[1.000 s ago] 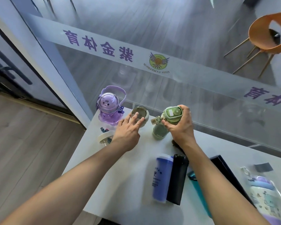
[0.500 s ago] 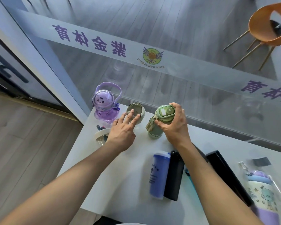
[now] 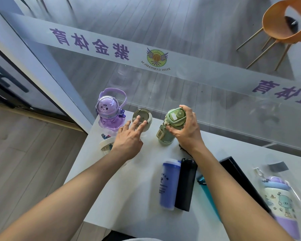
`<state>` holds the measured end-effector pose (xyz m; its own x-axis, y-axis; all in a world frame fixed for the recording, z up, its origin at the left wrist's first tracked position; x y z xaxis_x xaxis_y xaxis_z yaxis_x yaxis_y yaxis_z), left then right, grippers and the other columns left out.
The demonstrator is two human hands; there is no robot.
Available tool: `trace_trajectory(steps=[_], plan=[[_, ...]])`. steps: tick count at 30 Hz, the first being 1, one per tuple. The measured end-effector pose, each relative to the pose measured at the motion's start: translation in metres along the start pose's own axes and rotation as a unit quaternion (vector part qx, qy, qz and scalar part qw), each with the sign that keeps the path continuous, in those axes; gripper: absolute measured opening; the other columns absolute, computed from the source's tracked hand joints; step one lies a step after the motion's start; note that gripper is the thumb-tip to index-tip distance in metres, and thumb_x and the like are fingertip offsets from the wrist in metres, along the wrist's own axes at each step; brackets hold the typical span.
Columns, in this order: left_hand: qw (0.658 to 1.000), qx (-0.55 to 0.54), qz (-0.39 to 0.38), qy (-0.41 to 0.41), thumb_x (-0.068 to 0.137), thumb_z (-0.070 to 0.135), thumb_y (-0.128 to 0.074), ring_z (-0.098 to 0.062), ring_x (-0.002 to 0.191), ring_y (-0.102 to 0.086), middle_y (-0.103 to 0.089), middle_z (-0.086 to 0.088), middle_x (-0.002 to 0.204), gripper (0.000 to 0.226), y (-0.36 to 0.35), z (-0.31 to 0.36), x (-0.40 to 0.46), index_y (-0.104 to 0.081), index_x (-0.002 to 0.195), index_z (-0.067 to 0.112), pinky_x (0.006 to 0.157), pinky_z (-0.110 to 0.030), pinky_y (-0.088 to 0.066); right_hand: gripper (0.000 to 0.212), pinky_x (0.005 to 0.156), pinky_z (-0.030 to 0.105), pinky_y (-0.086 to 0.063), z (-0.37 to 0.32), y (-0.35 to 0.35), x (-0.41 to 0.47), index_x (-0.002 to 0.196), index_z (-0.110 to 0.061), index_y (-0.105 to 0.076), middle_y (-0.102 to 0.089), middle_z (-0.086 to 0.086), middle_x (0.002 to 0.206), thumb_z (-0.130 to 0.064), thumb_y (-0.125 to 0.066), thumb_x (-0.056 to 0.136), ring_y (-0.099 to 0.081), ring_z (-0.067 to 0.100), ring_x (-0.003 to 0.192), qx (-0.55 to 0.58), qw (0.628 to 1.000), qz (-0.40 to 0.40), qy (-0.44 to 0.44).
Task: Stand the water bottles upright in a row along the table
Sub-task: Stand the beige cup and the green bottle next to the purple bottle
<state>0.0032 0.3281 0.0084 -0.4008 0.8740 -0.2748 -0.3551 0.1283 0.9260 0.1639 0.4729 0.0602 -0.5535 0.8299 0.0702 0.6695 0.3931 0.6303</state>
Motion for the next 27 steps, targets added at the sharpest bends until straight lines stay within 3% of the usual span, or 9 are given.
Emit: trace_trajectory(steps=[10, 18, 22, 27], plan=[[0.999, 0.023, 0.023, -0.007, 0.09, 0.024, -0.05, -0.03, 0.145, -0.019, -0.01, 0.003, 0.165, 0.073, 0.003, 0.006, -0.001, -0.015, 0.154, 0.031, 0.115, -0.048, -0.024, 0.086, 0.08, 0.001, -0.035, 0.005, 0.001, -0.003, 0.142, -0.032, -0.038, -0.051, 0.001, 0.122, -0.024, -0.088, 0.072, -0.051, 0.006, 0.101, 0.003, 1.0, -0.02, -0.007], [0.992, 0.033, 0.105, -0.059, 0.085, 0.022, -0.054, -0.032, 0.129, -0.043, -0.047, -0.007, 0.146, 0.053, 0.005, 0.037, -0.03, -0.048, 0.137, 0.022, 0.1, -0.047, -0.04, 0.104, 0.098, 0.031, -0.047, 0.025, 0.013, -0.019, 0.152, -0.031, -0.025, -0.048, 0.005, 0.137, -0.034, -0.089, 0.07, -0.051, 0.014, 0.119, 0.016, 0.999, -0.022, -0.027], [0.993, 0.017, 0.094, -0.069, 0.082, 0.021, -0.058, -0.031, 0.126, -0.047, -0.053, -0.007, 0.14, 0.05, -0.02, 0.059, -0.05, -0.054, 0.132, 0.021, 0.097, -0.044, -0.04, 0.096, 0.098, 0.029, -0.044, 0.056, 0.03, -0.035, 0.153, -0.025, -0.028, -0.048, 0.005, 0.137, -0.028, -0.085, 0.076, -0.05, 0.012, 0.117, -0.01, 0.998, -0.023, -0.065], [0.997, -0.005, 0.013, -0.072, 0.087, 0.031, -0.055, -0.03, 0.132, -0.041, -0.046, -0.005, 0.146, 0.051, -0.063, 0.093, -0.067, -0.049, 0.137, 0.024, 0.103, -0.044, -0.034, 0.073, 0.102, 0.03, -0.044, 0.106, 0.046, -0.056, 0.146, -0.027, -0.04, -0.05, 0.001, 0.133, -0.026, -0.076, 0.083, -0.052, 0.013, 0.12, -0.029, 0.989, -0.036, -0.142]])
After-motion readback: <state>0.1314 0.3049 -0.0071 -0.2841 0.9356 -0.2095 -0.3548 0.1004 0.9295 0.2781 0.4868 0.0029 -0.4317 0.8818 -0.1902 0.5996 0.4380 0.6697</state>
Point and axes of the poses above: each hand's wrist, its own x-axis towards the middle knuckle, its own y-axis out of the back of the hand, z = x × y, the point moved 7 cm from there along x, towards the middle knuckle
